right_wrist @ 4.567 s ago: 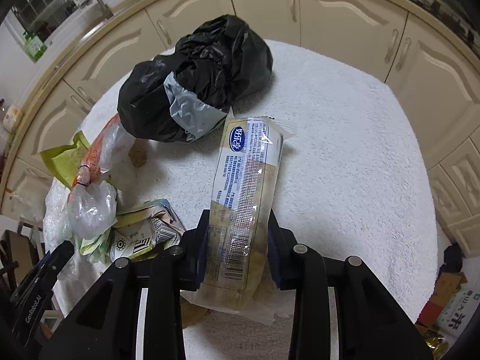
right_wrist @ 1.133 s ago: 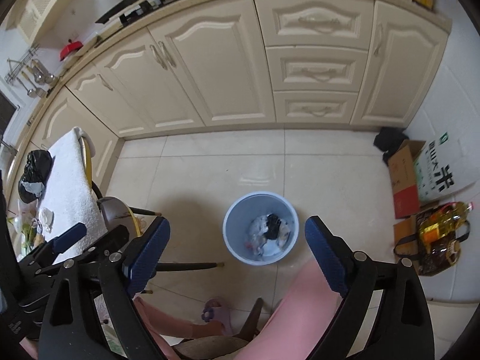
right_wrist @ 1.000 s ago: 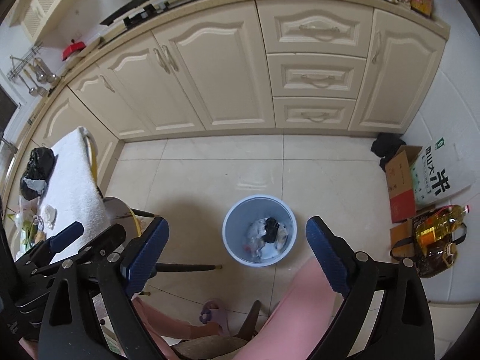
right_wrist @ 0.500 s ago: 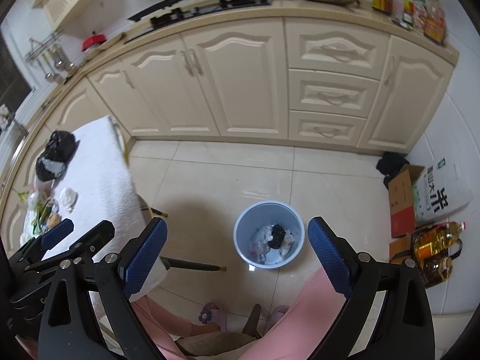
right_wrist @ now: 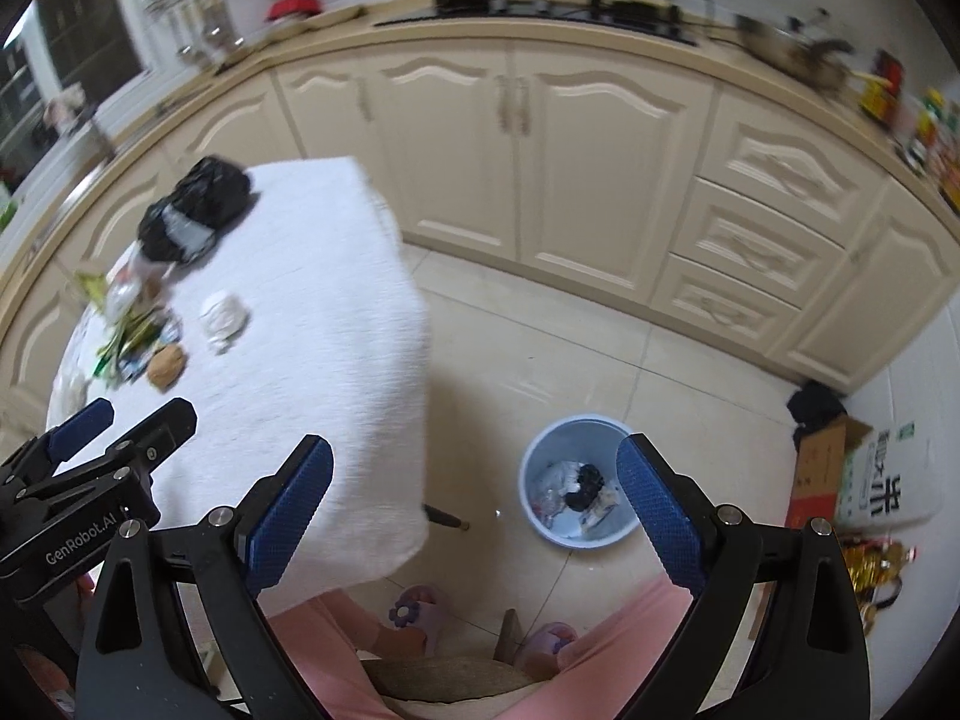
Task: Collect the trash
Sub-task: 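Move both open tools back over the table toward the white tissue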
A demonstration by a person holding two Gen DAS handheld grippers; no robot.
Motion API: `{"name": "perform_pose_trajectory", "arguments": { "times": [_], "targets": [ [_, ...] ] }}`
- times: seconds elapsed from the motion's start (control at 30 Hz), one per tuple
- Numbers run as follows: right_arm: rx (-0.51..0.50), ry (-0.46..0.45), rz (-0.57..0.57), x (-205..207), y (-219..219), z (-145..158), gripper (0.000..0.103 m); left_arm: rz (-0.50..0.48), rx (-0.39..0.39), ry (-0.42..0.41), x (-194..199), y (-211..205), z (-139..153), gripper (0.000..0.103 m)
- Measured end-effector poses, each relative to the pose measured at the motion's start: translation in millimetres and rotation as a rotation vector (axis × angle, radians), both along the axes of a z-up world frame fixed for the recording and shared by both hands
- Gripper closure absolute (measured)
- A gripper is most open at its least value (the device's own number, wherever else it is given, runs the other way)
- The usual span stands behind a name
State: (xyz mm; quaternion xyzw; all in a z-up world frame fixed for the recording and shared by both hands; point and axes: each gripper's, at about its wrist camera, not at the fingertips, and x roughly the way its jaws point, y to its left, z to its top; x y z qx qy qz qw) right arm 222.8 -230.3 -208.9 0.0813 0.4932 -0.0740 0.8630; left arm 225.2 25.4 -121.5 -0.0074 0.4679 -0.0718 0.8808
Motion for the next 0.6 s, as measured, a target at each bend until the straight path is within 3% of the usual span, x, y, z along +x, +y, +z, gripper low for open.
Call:
{"name": "perform_pose_trajectory", "arguments": {
  "times": [0.6],
  "targets": [
    [0.014,0.140,0.289,70.5,118.3,-45.2,0.006,0.299,-0.020,0.080,24.9,116.3,-15.7,0.014]
  ]
}}
